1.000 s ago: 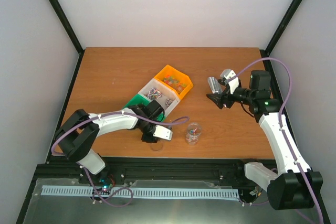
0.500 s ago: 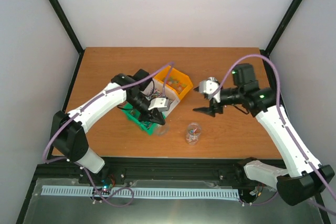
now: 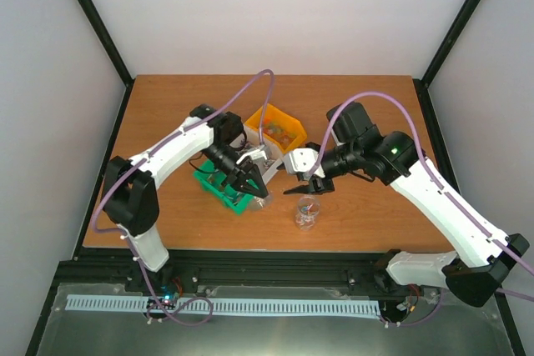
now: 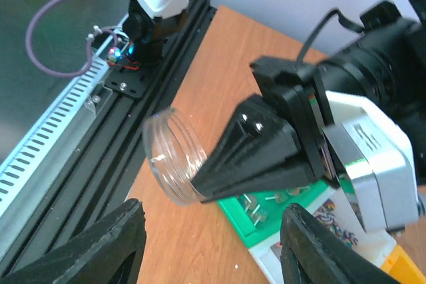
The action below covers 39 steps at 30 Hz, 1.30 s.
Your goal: Pack the candies
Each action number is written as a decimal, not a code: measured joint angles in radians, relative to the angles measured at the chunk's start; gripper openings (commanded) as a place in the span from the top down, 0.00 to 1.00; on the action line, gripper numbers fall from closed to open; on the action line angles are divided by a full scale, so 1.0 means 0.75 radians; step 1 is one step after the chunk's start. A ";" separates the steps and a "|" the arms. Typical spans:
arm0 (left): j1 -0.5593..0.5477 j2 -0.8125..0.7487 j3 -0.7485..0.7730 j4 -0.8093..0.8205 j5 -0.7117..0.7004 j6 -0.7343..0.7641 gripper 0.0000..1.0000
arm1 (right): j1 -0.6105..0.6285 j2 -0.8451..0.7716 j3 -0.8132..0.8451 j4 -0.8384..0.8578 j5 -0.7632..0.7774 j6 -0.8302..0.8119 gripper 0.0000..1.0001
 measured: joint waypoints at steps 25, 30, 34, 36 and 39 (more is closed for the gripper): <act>0.011 0.075 0.047 -0.099 0.166 0.026 0.93 | 0.240 0.087 -0.015 0.028 0.196 0.014 0.73; 0.011 0.075 0.047 -0.099 0.166 0.026 0.92 | 0.244 0.087 -0.015 0.043 0.222 0.025 0.75; 0.011 0.079 0.047 -0.098 0.170 0.026 0.92 | 0.247 0.087 -0.015 0.054 0.244 0.030 0.72; 0.011 0.084 0.047 -0.099 0.174 0.026 0.92 | 0.247 0.087 -0.015 0.059 0.258 0.037 0.68; 0.011 0.090 0.047 -0.099 0.189 0.026 0.91 | 0.247 0.087 -0.015 0.069 0.290 0.049 0.69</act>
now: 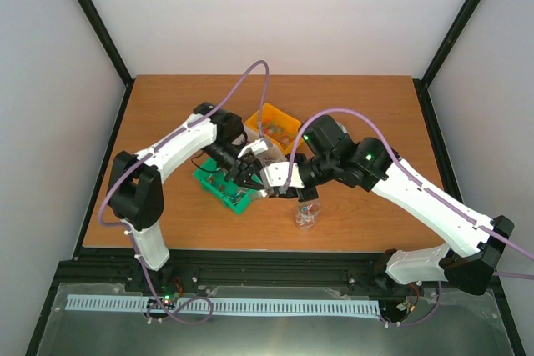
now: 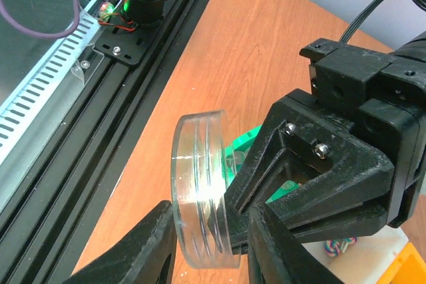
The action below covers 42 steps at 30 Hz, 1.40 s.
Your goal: Pack the candies
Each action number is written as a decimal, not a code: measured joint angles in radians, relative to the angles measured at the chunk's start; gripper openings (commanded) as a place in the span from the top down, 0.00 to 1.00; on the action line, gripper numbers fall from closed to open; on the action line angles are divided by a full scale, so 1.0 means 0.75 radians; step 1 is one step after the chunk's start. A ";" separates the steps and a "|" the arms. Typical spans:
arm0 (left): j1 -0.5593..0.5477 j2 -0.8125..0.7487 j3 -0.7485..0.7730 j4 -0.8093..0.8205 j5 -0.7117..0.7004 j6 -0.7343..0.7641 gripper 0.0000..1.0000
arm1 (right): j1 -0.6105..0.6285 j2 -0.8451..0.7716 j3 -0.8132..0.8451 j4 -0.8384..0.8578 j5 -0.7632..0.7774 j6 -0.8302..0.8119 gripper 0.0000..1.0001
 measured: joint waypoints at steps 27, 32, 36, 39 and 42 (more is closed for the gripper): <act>0.154 -0.213 -0.087 0.692 -0.409 -0.622 0.13 | -0.504 -0.038 -0.120 -0.011 -0.326 0.303 0.91; 0.135 -0.406 -0.156 1.005 -0.745 -0.795 0.04 | -0.779 -0.043 -0.227 -0.019 -0.535 0.423 0.92; -0.002 -0.466 -0.162 1.142 -1.017 -0.754 0.00 | -0.954 0.022 -0.263 -0.065 -0.740 0.495 0.93; -0.151 -0.472 -0.162 1.191 -1.169 -0.694 0.00 | -1.049 0.119 -0.281 -0.128 -0.899 0.505 0.92; -0.248 -0.453 -0.151 1.217 -1.283 -0.626 0.00 | -1.095 0.164 -0.340 -0.148 -0.990 0.542 0.91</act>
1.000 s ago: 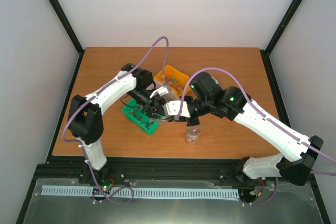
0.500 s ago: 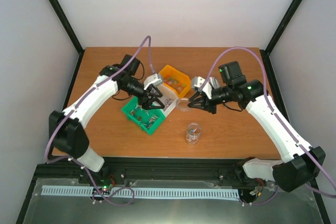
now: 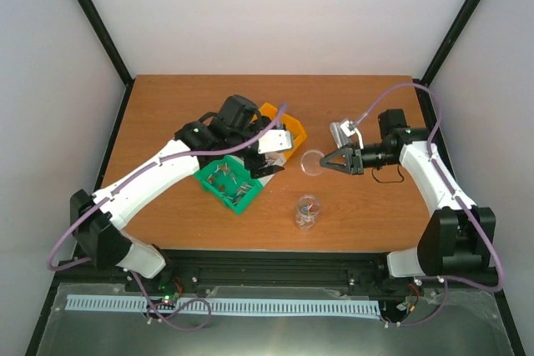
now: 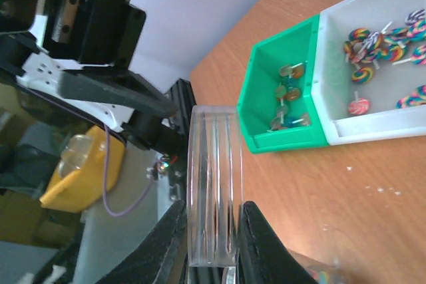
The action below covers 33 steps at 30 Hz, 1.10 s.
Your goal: Pack the candies
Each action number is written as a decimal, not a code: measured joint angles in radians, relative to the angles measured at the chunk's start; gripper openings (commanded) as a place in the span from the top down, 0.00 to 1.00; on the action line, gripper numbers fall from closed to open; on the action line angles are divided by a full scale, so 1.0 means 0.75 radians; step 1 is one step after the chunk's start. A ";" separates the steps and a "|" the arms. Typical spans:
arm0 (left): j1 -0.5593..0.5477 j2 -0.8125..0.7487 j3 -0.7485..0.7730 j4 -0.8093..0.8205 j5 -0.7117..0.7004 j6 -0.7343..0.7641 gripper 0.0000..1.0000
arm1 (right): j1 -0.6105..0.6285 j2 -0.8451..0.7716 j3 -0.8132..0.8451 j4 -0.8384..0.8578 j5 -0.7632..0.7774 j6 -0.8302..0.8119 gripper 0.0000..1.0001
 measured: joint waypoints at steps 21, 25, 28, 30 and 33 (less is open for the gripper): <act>-0.296 0.198 0.186 -0.017 -0.214 0.277 0.15 | -0.036 -0.132 -0.295 0.455 -0.217 0.593 0.92; -0.326 0.222 0.186 -0.009 -0.229 0.284 0.18 | -0.036 -0.126 -0.317 0.478 -0.230 0.632 0.93; -0.344 0.243 0.187 0.006 -0.258 0.290 0.20 | -0.036 -0.125 -0.335 0.480 -0.230 0.652 0.94; -0.349 0.254 0.190 0.013 -0.267 0.292 0.21 | -0.036 -0.123 -0.340 0.480 -0.228 0.660 0.94; -0.354 0.265 0.204 0.017 -0.270 0.292 0.23 | -0.036 -0.116 -0.342 0.483 -0.231 0.668 0.95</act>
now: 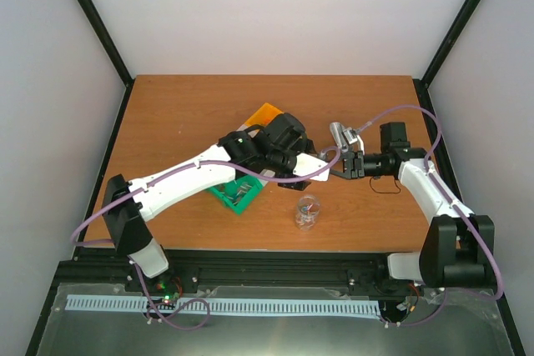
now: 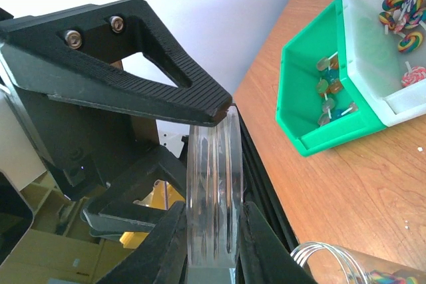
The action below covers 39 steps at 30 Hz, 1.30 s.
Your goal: Pack the candies
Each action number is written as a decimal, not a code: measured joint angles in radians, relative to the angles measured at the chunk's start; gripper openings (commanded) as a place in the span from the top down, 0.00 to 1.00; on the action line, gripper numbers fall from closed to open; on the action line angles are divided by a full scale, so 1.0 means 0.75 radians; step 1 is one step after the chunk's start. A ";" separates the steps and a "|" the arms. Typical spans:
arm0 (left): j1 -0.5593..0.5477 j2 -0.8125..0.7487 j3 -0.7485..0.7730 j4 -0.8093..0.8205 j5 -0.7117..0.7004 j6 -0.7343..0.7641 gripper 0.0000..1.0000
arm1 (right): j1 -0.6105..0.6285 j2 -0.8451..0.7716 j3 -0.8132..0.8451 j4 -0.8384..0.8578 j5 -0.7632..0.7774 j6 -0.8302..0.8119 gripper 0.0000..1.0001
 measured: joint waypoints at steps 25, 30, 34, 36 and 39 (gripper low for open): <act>-0.017 0.034 0.021 0.012 -0.031 0.023 0.39 | -0.006 0.039 -0.010 0.010 -0.005 0.039 0.97; -0.018 0.036 0.021 0.011 -0.033 0.024 0.48 | -0.006 0.041 -0.011 0.010 -0.004 0.040 0.84; -0.019 0.041 0.021 0.008 -0.023 0.022 0.51 | -0.007 0.042 -0.016 0.007 0.011 0.043 0.33; -0.028 0.043 0.021 -0.002 -0.003 0.017 0.51 | -0.007 0.038 -0.016 0.010 0.034 0.044 0.18; -0.044 0.045 0.021 -0.019 0.046 -0.008 0.51 | -0.019 0.016 -0.017 0.004 0.086 0.031 0.08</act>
